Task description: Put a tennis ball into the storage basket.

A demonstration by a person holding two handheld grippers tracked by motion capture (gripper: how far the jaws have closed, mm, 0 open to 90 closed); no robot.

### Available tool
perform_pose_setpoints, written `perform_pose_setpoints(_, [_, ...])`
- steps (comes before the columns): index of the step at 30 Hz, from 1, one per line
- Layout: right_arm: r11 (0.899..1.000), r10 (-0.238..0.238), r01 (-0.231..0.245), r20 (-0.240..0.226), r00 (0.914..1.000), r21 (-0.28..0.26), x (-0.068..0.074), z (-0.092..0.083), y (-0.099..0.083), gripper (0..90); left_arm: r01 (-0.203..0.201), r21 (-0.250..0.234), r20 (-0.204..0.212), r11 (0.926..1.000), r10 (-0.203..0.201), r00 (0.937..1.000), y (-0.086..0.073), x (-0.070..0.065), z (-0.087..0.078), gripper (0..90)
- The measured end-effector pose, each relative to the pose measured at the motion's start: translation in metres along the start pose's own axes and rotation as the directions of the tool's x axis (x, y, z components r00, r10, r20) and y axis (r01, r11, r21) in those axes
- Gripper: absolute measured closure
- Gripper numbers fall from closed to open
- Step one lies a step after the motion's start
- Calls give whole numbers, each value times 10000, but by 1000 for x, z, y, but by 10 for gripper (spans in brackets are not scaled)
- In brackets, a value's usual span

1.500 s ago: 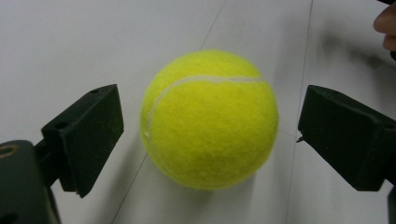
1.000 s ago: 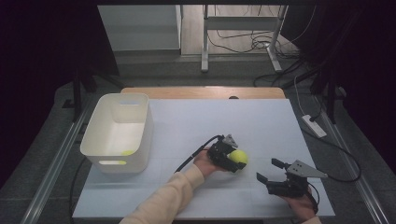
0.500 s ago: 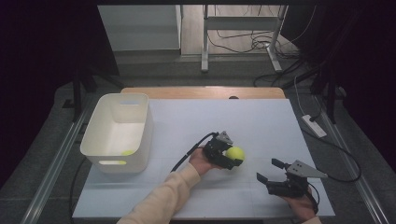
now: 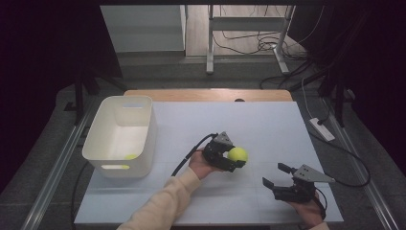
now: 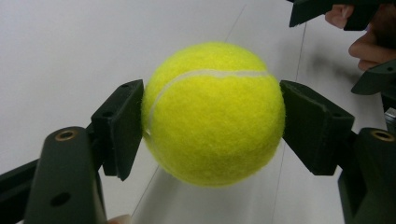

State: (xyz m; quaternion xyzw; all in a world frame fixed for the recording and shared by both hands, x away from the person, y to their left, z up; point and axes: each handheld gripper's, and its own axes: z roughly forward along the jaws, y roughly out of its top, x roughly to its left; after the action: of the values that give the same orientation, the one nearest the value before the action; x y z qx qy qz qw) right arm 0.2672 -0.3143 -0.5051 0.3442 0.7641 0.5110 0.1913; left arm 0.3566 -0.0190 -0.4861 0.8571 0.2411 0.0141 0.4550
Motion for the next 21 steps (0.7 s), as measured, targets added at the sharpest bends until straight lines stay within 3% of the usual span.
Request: perform_pose_setpoints(21, [9999, 78, -77, -67, 9999, 69, 0, 1, 0, 136, -92, -486, -340, 9988, 75, 9994, -2, 0, -27, 274])
